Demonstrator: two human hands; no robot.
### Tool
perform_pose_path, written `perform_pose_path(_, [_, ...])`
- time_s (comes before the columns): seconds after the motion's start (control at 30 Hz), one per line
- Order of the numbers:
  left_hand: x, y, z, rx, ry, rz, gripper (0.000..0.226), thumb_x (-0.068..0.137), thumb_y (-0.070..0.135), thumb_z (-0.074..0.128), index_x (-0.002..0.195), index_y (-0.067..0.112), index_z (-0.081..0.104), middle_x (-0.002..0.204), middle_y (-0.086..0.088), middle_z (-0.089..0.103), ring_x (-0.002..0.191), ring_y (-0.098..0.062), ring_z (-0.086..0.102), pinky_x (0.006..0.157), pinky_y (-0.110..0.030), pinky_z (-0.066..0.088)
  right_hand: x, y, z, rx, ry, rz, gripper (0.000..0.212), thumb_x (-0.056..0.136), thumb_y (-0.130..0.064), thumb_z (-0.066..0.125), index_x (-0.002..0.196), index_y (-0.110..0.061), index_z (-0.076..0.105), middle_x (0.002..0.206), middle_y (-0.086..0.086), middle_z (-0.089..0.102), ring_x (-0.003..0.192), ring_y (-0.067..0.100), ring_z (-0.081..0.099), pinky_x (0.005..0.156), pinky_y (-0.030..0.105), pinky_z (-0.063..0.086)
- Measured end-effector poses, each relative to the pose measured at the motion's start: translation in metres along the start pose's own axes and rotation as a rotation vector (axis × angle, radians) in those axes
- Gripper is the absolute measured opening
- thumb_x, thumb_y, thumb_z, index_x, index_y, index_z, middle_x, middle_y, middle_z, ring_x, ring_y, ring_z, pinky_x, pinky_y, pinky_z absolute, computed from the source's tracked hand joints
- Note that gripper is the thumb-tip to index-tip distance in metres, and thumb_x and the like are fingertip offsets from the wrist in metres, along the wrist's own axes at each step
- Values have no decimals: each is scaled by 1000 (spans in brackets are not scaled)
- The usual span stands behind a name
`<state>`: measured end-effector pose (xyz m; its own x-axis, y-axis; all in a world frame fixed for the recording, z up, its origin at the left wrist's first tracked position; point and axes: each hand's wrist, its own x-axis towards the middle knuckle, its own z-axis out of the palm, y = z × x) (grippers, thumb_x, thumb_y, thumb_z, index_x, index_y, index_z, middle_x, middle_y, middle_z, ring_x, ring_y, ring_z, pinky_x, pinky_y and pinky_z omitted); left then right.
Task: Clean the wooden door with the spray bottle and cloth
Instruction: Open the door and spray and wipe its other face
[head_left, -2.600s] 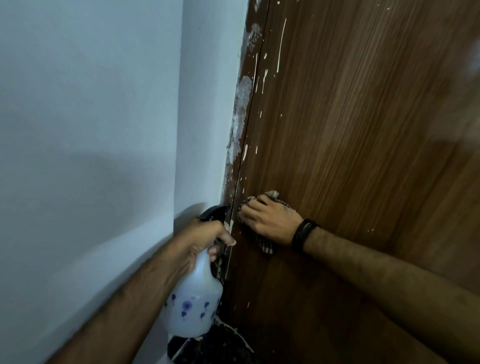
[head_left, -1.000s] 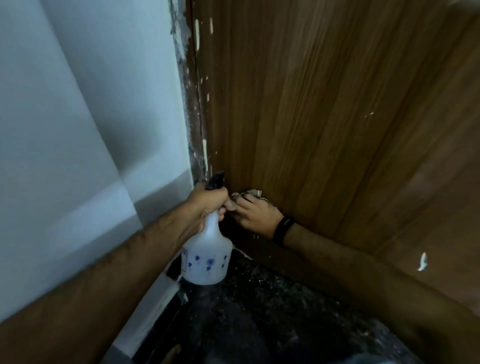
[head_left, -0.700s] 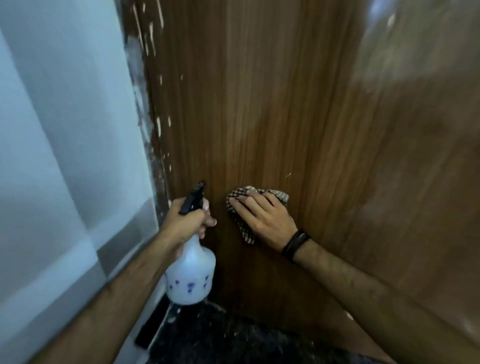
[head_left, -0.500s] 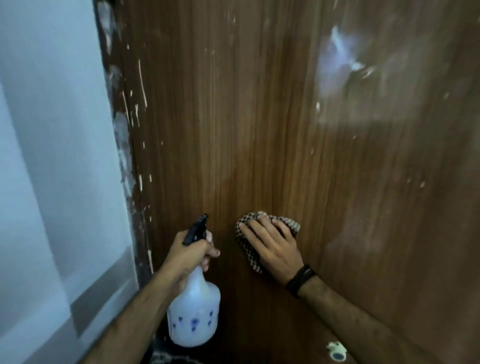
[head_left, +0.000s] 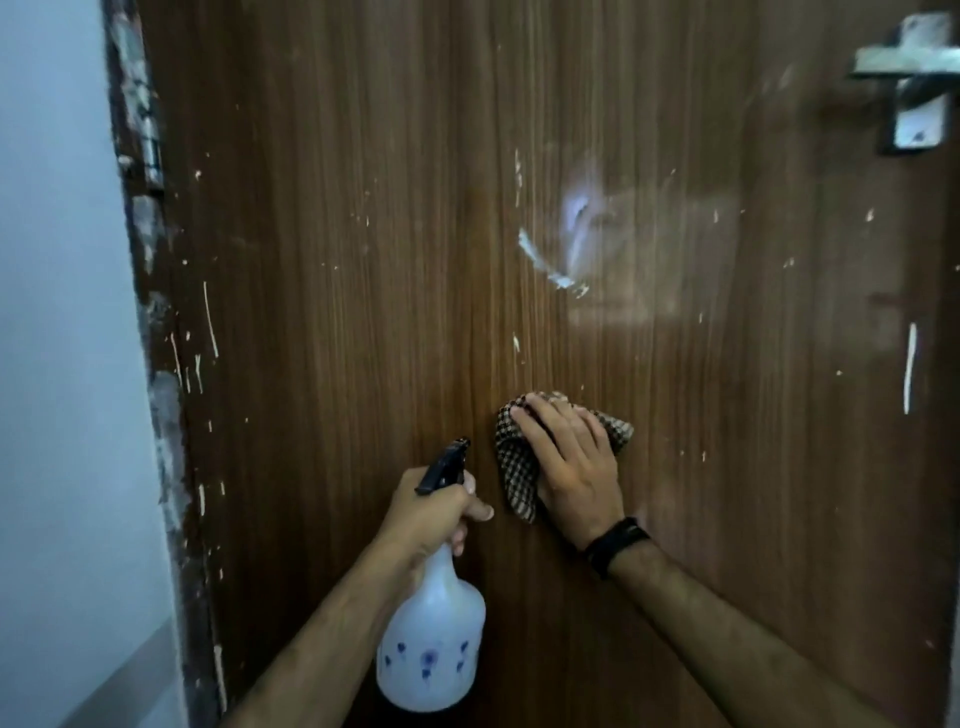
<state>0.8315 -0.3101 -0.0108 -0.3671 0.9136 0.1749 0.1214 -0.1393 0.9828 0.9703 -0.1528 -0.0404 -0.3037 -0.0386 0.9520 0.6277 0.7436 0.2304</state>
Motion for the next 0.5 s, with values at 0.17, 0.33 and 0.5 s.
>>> perform_pose_path(0.17, [6,33,21,-27,15,9,17,81,-7,68,83,8,61,56,0,55,43,-12,44,45,-28,38,-20,12,-4,-8,-115,-170,61,104,-49,43,153,-15,37,162,7,28,150,25,28,122,46,23])
perform_pose_path(0.33, [5,53,40,-10,4,25,17,81,-6,69,86,8,62,59,-1,54,42,-11,41,44,-27,39,16,38,-13,-33,37,-8,59,102,-42,49,151,-13,36,159,9,33,147,26,32,121,49,23])
perform_pose_path(0.5, [9,70,54,20,-6,48,21,79,-6,71,82,11,60,61,-1,54,42,-10,41,44,-26,39,42,61,-29,9,152,143,56,101,-37,53,148,-8,44,155,10,41,148,26,32,124,43,19])
